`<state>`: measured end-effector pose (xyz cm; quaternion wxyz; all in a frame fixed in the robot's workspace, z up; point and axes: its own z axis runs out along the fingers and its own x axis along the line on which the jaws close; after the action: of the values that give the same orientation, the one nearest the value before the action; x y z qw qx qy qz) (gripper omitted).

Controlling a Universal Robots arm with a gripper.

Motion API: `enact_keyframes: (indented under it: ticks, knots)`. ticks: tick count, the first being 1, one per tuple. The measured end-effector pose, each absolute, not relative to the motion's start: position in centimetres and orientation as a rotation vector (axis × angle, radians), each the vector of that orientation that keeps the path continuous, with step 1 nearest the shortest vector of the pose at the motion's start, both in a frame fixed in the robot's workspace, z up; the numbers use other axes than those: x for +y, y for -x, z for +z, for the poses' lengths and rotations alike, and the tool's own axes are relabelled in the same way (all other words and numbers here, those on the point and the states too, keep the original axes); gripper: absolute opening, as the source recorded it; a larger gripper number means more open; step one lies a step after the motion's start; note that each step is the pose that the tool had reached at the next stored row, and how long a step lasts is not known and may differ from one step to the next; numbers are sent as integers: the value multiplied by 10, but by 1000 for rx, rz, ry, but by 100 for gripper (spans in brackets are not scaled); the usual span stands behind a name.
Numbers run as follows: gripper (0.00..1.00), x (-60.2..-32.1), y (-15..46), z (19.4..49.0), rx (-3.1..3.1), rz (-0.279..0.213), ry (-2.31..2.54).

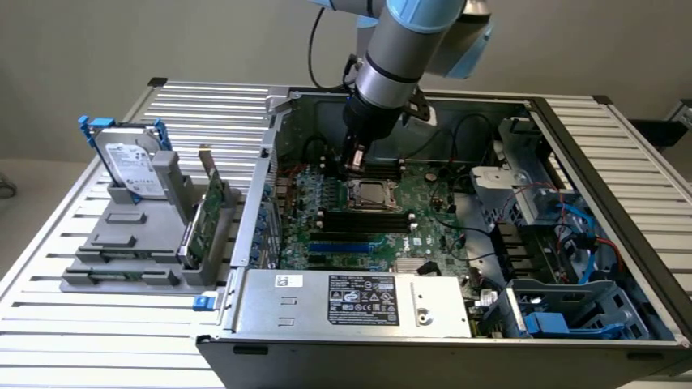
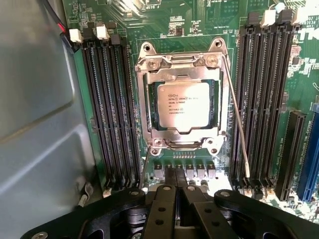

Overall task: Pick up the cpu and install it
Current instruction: 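Close the cpu cover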

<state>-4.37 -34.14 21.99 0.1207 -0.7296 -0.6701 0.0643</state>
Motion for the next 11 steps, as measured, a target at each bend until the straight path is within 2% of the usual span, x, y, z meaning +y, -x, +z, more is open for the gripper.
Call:
enact_keyframes:
  ticks: [11]
  knots:
    - [11,-341,44,220,-1795,170,2253]
